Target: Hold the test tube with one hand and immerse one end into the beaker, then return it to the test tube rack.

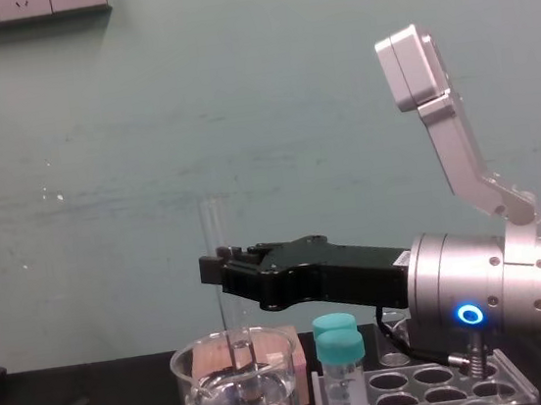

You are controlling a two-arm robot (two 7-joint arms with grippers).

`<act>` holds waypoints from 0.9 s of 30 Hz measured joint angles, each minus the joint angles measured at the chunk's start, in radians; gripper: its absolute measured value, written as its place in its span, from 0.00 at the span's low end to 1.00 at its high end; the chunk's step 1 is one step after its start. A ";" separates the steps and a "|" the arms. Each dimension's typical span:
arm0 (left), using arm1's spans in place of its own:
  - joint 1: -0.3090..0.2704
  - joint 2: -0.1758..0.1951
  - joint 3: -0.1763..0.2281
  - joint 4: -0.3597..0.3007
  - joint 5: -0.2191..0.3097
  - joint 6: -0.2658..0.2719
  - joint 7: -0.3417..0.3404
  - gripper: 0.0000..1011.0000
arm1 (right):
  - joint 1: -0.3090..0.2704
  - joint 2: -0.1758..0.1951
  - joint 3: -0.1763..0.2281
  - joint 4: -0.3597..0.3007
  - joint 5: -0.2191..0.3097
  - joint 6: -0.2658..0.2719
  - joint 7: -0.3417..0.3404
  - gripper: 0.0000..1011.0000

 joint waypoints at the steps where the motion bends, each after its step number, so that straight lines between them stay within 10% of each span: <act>1: 0.000 0.000 0.000 0.000 0.000 0.000 0.000 0.99 | 0.000 0.000 0.000 0.000 0.000 0.000 0.000 0.22; 27: 0.000 0.000 0.000 0.000 0.000 0.000 0.000 0.99 | 0.005 0.006 0.019 -0.053 0.011 -0.025 -0.005 0.22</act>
